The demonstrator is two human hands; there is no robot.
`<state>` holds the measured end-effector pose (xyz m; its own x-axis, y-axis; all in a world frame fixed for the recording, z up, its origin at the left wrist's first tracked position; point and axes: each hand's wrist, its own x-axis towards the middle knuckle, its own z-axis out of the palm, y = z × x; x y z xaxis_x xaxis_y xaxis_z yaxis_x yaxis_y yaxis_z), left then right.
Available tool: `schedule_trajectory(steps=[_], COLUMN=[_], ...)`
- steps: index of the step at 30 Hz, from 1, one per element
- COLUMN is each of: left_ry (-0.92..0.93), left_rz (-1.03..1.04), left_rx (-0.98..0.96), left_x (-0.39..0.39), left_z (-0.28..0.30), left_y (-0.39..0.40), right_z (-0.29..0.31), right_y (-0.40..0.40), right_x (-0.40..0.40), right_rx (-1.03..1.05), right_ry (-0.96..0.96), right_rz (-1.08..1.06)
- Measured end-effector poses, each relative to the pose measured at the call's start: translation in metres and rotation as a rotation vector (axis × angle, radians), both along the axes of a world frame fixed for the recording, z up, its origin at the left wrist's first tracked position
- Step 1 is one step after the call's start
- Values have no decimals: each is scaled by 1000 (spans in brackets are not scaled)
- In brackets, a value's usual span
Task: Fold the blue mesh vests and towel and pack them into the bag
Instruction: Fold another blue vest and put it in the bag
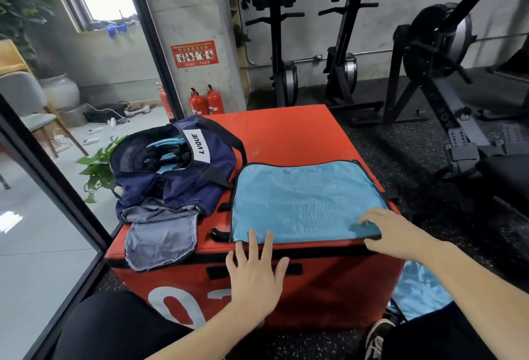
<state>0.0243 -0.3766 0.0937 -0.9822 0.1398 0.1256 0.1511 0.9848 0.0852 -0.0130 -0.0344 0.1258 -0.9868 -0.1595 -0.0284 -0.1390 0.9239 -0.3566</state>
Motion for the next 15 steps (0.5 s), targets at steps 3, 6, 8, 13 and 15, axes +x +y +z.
schedule_trajectory(steps=[3,6,8,13,15], left_ry=[15,30,24,-55,-104], left_rz=[9,12,21,-14,-53], left_rx=[6,35,39,71,103], left_x=[-10,-16,-23,-61,-86], left_z=[-2,-1,3,14,17], left_y=[-3,-3,-4,-8,-9], right_z=[1,4,7,5,5], right_y=[-2,-1,2,13,18], right_x=[1,3,4,5,3], right_rx=[5,24,58,109,83], right_ry=[8,-9,-24,39,51], right_rz=[1,26,49,59,46])
